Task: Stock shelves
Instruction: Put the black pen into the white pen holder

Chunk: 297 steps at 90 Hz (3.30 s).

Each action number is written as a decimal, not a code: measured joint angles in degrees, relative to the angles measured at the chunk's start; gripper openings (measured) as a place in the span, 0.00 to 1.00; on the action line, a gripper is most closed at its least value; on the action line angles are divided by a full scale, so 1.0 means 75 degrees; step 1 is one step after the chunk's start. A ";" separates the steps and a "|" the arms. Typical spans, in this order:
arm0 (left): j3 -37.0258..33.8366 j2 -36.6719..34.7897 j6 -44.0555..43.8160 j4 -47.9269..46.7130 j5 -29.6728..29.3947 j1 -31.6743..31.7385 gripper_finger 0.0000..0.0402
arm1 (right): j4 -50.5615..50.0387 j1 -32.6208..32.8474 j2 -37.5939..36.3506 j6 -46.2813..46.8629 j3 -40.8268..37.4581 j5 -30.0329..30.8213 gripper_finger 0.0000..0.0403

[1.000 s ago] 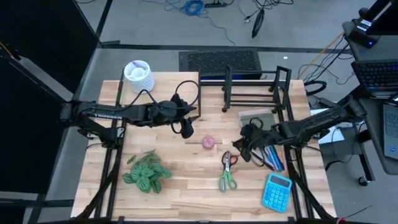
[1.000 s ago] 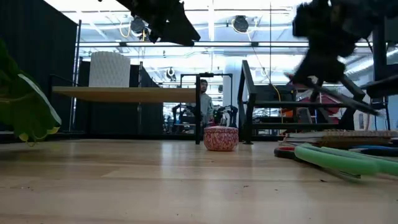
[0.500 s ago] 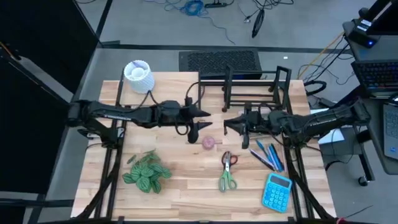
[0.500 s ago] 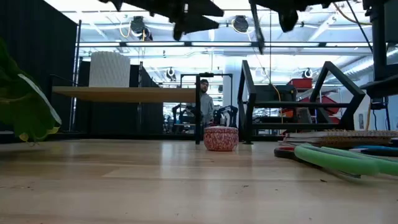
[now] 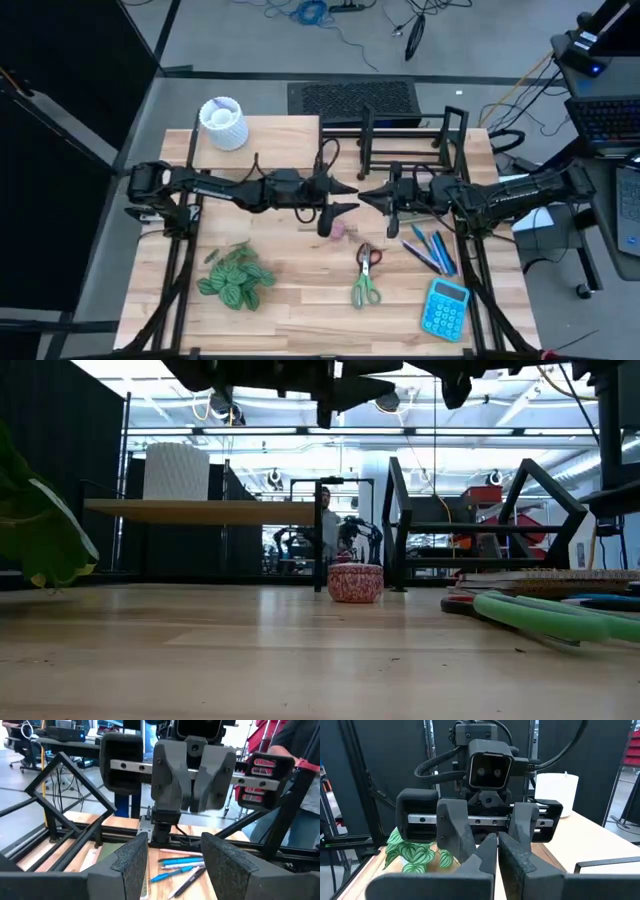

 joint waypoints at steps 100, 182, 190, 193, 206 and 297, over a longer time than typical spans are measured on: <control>0.0021 -0.1475 0.0009 -0.4869 -0.1241 0.0025 0.43 | -0.4784 -0.1950 0.3460 -0.0222 0.0996 -0.1015 0.33; 0.0018 -0.1464 0.0020 -0.5287 -0.1291 0.0025 0.43 | -0.4897 -0.1994 0.5546 -0.0245 0.1483 -0.1440 0.11; 0.0018 -0.1461 0.0018 -0.5287 -0.1291 0.0025 0.43 | -0.4891 -0.1991 0.5599 -0.0003 0.1486 -0.1435 0.04; 0.0018 -0.1461 0.0018 -0.5284 -0.1291 0.0025 0.43 | -0.4892 -0.1991 0.5599 0.0055 0.1486 -0.1424 0.03; 0.0018 -0.1461 0.0017 -0.5284 -0.1291 0.0025 0.43 | -0.4895 -0.1979 0.5448 0.0285 0.1461 -0.1391 0.04; 0.0013 -0.1311 0.0017 -0.3783 -0.1294 0.0032 0.43 | -0.4615 -0.1887 0.1094 0.0367 0.1428 -0.1418 0.02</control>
